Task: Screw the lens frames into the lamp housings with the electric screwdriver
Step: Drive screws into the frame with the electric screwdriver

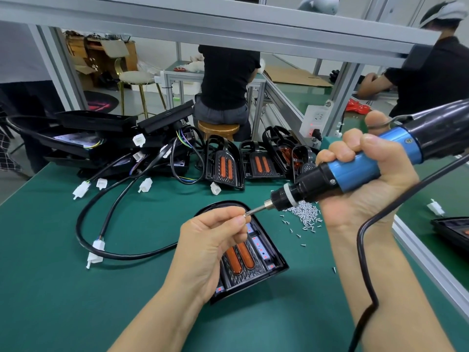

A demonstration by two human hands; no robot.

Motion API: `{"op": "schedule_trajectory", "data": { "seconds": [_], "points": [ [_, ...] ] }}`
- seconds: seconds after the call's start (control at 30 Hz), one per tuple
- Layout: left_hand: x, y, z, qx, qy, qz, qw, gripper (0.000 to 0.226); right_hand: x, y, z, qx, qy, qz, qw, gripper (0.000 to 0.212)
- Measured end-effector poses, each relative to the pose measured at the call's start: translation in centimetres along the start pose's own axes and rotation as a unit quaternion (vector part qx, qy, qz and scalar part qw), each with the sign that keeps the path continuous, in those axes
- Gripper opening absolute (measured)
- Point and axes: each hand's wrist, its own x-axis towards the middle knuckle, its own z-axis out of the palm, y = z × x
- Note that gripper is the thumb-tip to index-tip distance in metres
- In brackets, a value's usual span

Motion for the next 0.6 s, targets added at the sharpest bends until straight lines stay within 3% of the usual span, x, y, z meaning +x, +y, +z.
{"op": "schedule_trajectory", "data": {
  "seconds": [0.17, 0.3, 0.4, 0.6],
  "points": [
    [0.07, -0.25, -0.02, 0.087, 0.032, 0.073, 0.993, 0.02, -0.15, 0.4, -0.02, 0.0, 0.023, -0.004, 1.0, 0.024],
    [0.19, -0.12, -0.15, 0.065, 0.014, 0.06, 0.996, 0.014, -0.26, 0.58, -0.21, 0.006, 0.036, -0.009, 0.999, 0.025],
    [0.16, 0.02, -0.39, 0.053, -0.016, 0.053, 0.997, 0.01, -0.36, 0.47, -0.42, 0.011, 0.021, -0.011, 1.0, 0.024],
    [0.36, -0.1, -0.42, 0.117, -0.003, 0.113, 0.987, 0.026, -0.43, 0.58, -0.12, -0.012, -0.013, -0.029, 0.999, 0.024]
  ]
}}
